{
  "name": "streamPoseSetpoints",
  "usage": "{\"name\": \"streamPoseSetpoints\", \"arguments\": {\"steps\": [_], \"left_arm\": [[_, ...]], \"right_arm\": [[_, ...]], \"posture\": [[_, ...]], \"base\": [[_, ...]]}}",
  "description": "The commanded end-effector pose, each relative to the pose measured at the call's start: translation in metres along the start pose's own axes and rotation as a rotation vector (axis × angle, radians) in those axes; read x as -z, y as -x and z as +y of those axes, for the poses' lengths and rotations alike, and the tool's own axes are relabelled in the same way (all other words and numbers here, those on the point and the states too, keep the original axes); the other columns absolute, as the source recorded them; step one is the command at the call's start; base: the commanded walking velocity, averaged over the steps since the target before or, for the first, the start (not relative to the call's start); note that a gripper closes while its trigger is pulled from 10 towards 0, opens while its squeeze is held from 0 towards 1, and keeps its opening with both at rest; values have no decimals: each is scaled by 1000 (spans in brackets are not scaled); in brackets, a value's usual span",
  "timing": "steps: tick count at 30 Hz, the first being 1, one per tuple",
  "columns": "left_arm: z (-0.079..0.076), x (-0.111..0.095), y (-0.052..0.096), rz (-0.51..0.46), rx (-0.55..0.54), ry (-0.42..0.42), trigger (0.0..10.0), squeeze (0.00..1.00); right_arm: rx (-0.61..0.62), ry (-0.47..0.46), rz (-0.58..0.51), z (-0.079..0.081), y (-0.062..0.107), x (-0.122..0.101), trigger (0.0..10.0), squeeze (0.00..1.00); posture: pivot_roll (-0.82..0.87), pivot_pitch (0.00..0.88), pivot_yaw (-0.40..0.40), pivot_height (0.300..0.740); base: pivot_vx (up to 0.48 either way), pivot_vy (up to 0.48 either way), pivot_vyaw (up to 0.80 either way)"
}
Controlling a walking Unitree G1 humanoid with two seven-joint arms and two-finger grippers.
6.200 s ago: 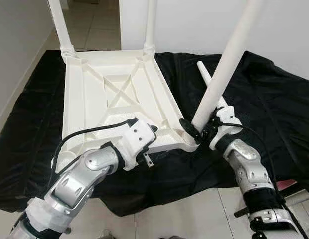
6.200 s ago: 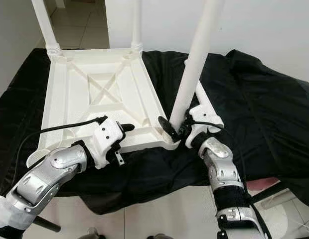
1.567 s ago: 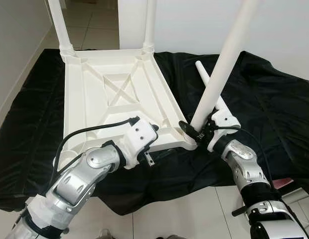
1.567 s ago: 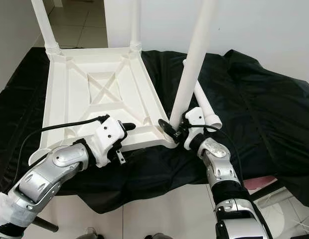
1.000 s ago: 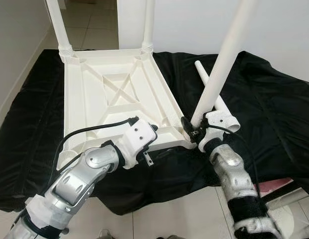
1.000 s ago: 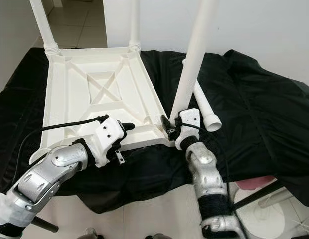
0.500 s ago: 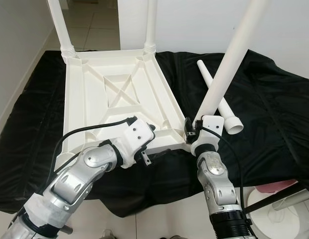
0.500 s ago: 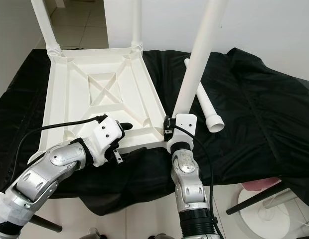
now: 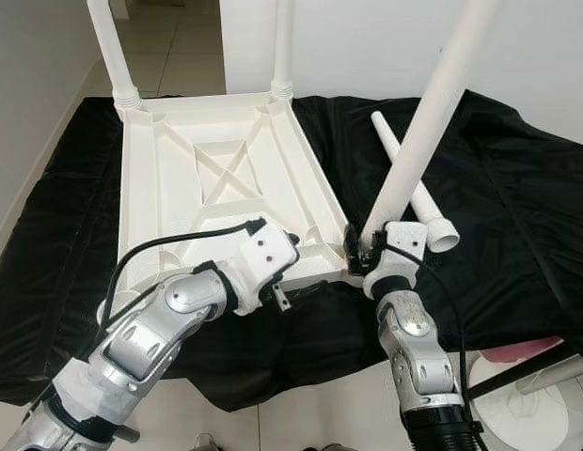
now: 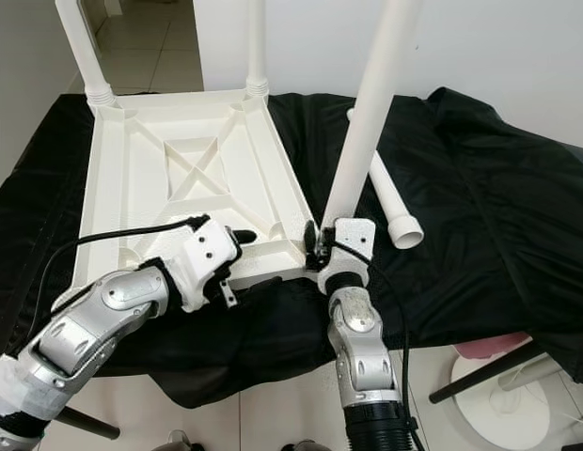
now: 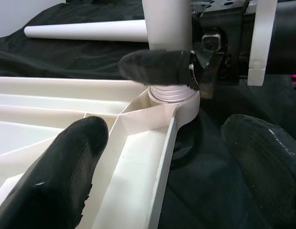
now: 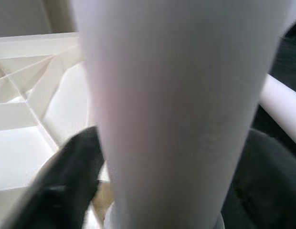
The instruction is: Building children table
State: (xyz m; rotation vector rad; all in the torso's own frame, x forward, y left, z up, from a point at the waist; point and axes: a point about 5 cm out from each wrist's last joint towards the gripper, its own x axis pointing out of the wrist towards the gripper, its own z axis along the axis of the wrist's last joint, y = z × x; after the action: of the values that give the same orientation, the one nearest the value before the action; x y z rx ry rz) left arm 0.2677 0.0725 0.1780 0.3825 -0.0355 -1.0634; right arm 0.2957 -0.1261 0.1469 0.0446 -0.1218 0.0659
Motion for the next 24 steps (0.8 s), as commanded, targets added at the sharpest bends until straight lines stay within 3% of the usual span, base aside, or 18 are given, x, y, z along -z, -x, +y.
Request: {"name": "streamPoseSetpoints", "arguments": {"steps": [1, 3, 4, 7, 8, 12, 19, 24], "left_arm": [[-7, 1, 0, 8, 158, -18, 10000, 0], [-6, 1, -1, 7, 156, -20, 10000, 0], [-7, -1, -1, 2, 155, -24, 10000, 0], [-5, -1, -2, -1, 153, -29, 10000, 0], [-1, -1, -4, -2, 153, -38, 10000, 0], [3, -2, -6, -2, 154, -47, 10000, 0], [4, -6, -4, -5, 160, -58, 10000, 0], [5, -1, -1, 4, 152, -51, 10000, 0]], "right_arm": [[-12, -4, -26, -4, 2, -4, 10000, 1000], [-17, 3, -30, -6, 2, -5, 10000, 1000], [-52, 6, -38, -8, 5, -6, 10000, 0], [-88, -3, -41, -11, 6, -6, 10000, 0], [-195, -9, -39, -17, 6, -6, 10000, 0], [-304, -1, -38, -22, 3, -6, 10000, 0], [-448, 74, -23, -38, -3, -4, 10000, 0], [-529, 77, -21, -43, -10, -7, 10000, 0]], "posture": [[-38, 60, -38, 740], [-40, 58, -38, 740], [-47, 48, -33, 740], [-47, 48, -33, 740], [-52, 39, -23, 740], [-51, 41, -18, 740], [-53, 54, -9, 740], [-53, 55, -4, 740]], "base": [[0, 0, 0], [0, 0, 0], [0, 0, 0], [0, 0, 0], [0, 0, 0], [0, 0, 0], [0, 0, 0], [0, 0, 0]]}}
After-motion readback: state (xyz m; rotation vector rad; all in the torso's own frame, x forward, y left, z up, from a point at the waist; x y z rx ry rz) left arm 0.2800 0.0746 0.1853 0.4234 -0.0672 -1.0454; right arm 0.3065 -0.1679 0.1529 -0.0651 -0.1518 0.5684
